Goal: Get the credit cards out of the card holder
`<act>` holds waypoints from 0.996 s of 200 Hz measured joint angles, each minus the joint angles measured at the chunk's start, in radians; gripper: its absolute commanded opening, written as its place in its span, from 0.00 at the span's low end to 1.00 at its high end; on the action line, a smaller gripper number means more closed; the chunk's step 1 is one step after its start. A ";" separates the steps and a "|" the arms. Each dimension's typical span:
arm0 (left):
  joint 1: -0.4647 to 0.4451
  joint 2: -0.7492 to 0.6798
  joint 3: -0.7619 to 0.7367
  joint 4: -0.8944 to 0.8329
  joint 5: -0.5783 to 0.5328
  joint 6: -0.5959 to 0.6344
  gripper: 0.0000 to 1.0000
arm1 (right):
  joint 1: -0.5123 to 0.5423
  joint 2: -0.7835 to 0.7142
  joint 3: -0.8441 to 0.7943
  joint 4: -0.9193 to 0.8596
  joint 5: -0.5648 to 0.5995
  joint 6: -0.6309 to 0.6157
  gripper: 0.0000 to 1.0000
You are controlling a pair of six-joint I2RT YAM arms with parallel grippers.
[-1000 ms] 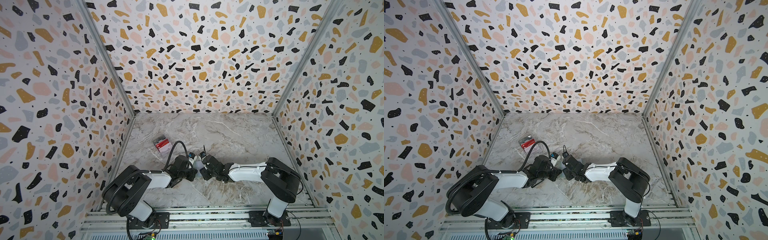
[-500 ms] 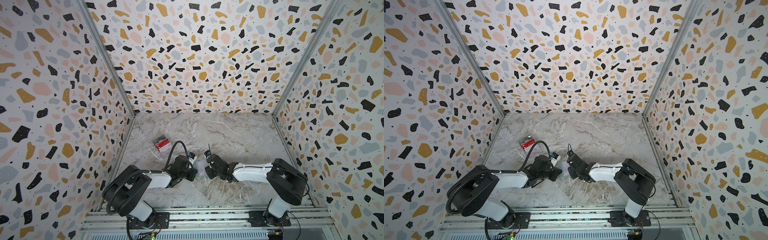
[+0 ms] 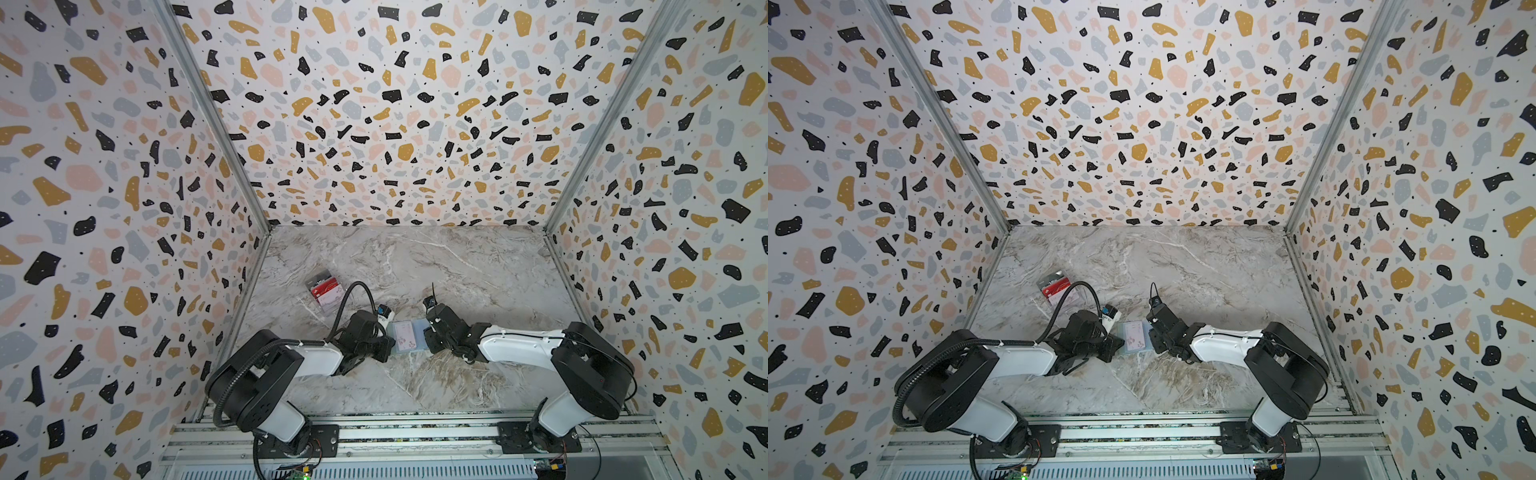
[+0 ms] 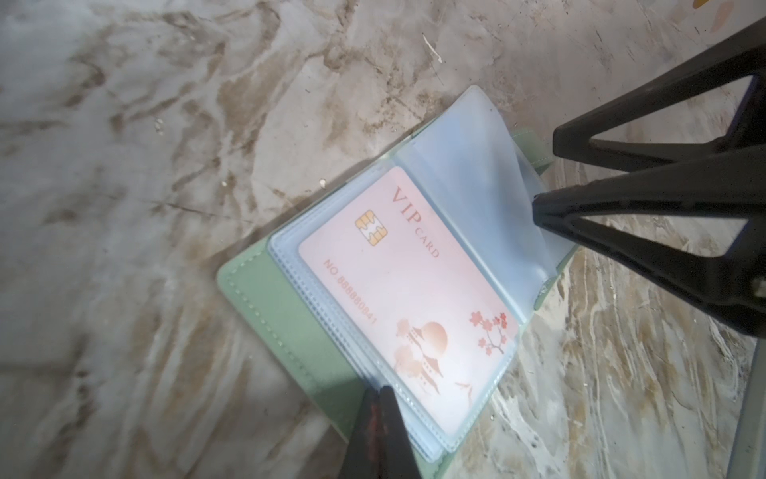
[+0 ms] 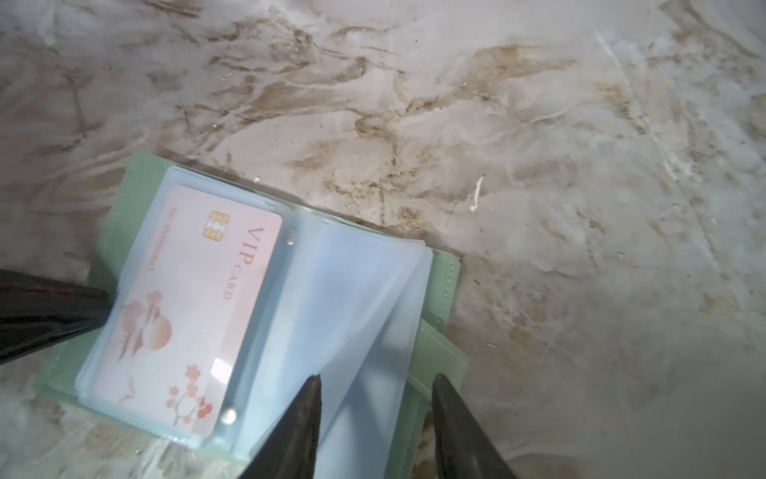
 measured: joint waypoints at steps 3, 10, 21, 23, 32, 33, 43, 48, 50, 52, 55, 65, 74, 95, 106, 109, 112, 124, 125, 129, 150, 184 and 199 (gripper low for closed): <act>0.000 0.000 0.000 0.000 0.000 -0.001 0.00 | 0.000 -0.002 -0.001 -0.002 0.003 0.001 0.45; 0.000 0.000 0.000 0.000 -0.001 -0.002 0.00 | -0.001 -0.010 -0.003 -0.010 0.014 0.002 0.45; 0.000 0.000 0.000 0.000 -0.002 -0.002 0.00 | -0.003 -0.027 -0.005 -0.024 0.030 0.002 0.45; 0.000 0.000 0.000 0.000 -0.002 -0.002 0.00 | -0.004 -0.030 -0.006 -0.026 0.034 0.002 0.45; 0.000 0.000 0.000 0.000 -0.003 -0.002 0.00 | -0.009 -0.047 -0.006 -0.035 0.044 0.002 0.45; 0.000 0.000 0.000 0.000 -0.003 -0.002 0.00 | -0.009 -0.049 -0.006 -0.035 0.045 0.002 0.45; 0.000 0.000 0.000 0.000 -0.003 -0.002 0.00 | -0.014 -0.068 -0.006 -0.042 0.052 0.001 0.45; 0.000 0.000 0.000 0.000 -0.003 -0.002 0.00 | -0.017 -0.079 -0.006 -0.047 0.057 0.001 0.45; 0.000 0.000 0.000 0.000 -0.003 -0.002 0.00 | -0.019 -0.083 -0.006 -0.047 0.058 0.000 0.45; 0.000 0.000 0.000 0.000 -0.003 -0.002 0.00 | -0.020 -0.087 -0.006 -0.049 0.060 0.000 0.45; 0.000 0.000 0.000 0.000 -0.003 -0.002 0.00 | -0.023 -0.093 -0.006 -0.051 0.062 -0.001 0.45; 0.000 0.000 0.000 0.000 -0.003 -0.003 0.00 | -0.032 -0.110 -0.006 -0.059 0.066 -0.003 0.45; 0.000 0.000 0.000 0.000 -0.003 -0.004 0.00 | -0.040 -0.124 -0.006 -0.063 0.066 -0.007 0.45; 0.000 0.000 0.000 0.000 -0.005 -0.006 0.00 | -0.058 -0.139 -0.002 -0.070 0.026 -0.025 0.46; -0.001 -0.001 0.000 0.000 -0.006 -0.006 0.00 | -0.080 -0.140 0.002 -0.068 -0.053 -0.035 0.45; -0.001 -0.001 0.000 0.000 -0.006 -0.006 0.00 | -0.088 -0.139 0.002 -0.067 -0.076 -0.039 0.44; -0.002 -0.001 0.000 0.000 -0.007 -0.006 0.00 | -0.093 -0.139 0.003 -0.065 -0.108 -0.040 0.43; -0.002 -0.001 0.000 0.000 -0.007 -0.008 0.00 | -0.123 -0.129 0.003 -0.047 -0.228 -0.040 0.40; -0.002 -0.001 0.000 0.000 -0.007 -0.009 0.00 | -0.124 -0.128 0.003 -0.046 -0.233 -0.040 0.40; -0.002 -0.001 0.000 0.000 -0.007 -0.009 0.00 | -0.132 -0.121 0.003 -0.037 -0.274 -0.039 0.39; -0.002 -0.001 0.000 0.000 -0.008 -0.011 0.00 | -0.157 -0.076 0.003 0.007 -0.426 -0.020 0.38; -0.002 -0.001 0.000 0.000 -0.008 -0.012 0.00 | -0.163 0.003 0.003 0.077 -0.618 0.035 0.37; -0.002 -0.001 0.000 0.000 -0.008 -0.012 0.00 | -0.167 0.030 0.003 0.107 -0.679 0.068 0.36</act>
